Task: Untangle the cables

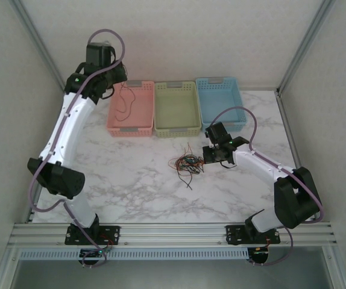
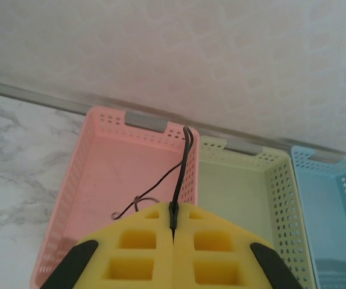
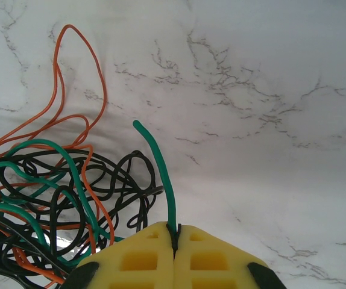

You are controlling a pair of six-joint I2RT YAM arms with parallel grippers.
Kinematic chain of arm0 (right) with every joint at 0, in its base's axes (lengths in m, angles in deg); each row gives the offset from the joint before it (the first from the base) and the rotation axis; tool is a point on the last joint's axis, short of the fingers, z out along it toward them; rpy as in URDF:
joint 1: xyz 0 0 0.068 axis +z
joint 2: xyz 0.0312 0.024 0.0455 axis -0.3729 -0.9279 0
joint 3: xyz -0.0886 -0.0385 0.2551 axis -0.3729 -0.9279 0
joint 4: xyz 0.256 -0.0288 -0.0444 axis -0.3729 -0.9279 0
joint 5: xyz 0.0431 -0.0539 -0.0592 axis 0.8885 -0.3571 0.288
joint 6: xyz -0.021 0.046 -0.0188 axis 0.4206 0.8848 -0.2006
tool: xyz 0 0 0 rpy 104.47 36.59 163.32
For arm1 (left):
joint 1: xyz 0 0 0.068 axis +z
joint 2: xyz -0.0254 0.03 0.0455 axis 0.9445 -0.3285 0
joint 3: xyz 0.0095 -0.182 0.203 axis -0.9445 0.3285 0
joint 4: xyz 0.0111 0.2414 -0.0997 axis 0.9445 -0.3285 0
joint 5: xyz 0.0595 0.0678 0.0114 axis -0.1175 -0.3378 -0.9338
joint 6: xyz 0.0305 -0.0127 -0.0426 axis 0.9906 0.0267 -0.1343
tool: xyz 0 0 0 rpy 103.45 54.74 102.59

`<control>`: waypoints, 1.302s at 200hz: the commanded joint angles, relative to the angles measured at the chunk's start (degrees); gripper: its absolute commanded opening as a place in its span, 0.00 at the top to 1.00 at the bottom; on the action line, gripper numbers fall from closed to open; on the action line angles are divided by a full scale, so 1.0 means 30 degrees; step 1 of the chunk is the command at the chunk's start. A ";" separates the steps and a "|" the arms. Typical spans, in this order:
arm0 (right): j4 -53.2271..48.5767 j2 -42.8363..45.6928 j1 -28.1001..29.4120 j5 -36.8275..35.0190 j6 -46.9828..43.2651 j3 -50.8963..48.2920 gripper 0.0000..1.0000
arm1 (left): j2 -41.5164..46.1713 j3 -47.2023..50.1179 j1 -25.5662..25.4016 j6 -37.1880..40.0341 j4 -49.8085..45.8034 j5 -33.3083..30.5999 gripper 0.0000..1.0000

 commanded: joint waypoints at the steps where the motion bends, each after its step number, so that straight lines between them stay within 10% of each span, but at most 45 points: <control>1: 0.0015 0.0054 -0.0125 0.0310 0.0133 -0.0135 1.00 | -0.0864 -0.0653 0.0344 0.0139 0.0675 0.1248 1.00; 116: -0.0070 -0.0019 -0.0111 0.0808 0.0132 -0.0018 1.00 | -0.4475 0.2085 0.1099 -0.1084 0.1721 0.2048 1.00; 152: -0.0099 -0.0121 -0.0126 0.0865 0.0108 0.0067 1.00 | -0.4896 0.2975 0.1262 -0.1553 0.1966 0.3006 0.72; 260: 0.0314 -0.0098 -0.0125 0.1690 0.0487 -0.0003 1.00 | 0.1311 0.8280 0.0882 -0.1938 0.3593 0.4266 0.50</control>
